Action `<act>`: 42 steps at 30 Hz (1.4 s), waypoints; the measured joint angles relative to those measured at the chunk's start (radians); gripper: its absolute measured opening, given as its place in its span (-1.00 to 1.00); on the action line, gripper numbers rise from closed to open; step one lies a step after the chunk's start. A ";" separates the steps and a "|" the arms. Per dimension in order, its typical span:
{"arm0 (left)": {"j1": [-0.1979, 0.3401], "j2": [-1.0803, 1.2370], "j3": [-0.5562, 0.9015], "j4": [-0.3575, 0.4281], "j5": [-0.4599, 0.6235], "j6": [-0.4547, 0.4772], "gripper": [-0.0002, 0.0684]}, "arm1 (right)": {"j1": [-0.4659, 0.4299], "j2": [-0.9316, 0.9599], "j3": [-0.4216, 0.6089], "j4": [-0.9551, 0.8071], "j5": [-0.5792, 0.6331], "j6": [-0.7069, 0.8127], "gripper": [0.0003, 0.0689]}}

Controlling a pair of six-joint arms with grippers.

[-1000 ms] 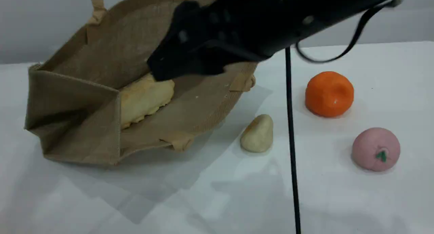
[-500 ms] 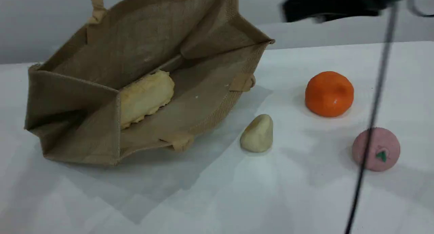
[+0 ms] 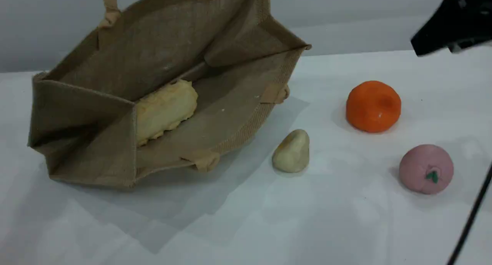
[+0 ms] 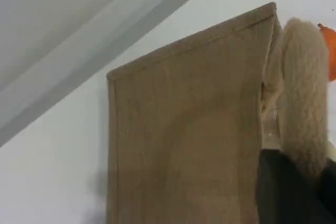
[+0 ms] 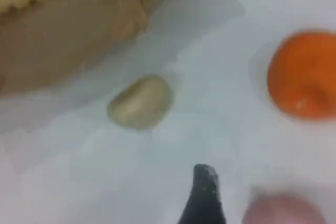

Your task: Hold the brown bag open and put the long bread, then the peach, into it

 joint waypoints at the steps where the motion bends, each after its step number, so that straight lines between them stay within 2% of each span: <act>1: 0.000 0.000 0.000 0.000 0.000 0.000 -0.72 | 0.000 0.001 0.000 -0.040 0.007 0.062 0.48; 9: 0.000 0.000 0.000 0.000 0.000 0.000 -0.72 | 0.000 0.007 0.000 -0.384 0.056 0.524 0.48; 13: 0.000 0.000 0.000 0.000 0.000 0.000 -0.72 | 0.001 0.025 0.000 -0.453 0.067 0.648 0.48; 22: 0.000 0.000 0.000 0.000 0.000 0.000 -0.72 | 0.001 0.177 -0.005 -0.430 0.050 0.674 0.48; 35: 0.000 0.000 0.000 0.000 0.000 0.000 -0.72 | 0.002 0.307 -0.083 -0.413 0.028 0.653 0.48; 42: 0.000 0.000 0.000 -0.004 0.001 0.000 -0.72 | 0.078 0.352 -0.122 -0.408 0.021 0.646 0.48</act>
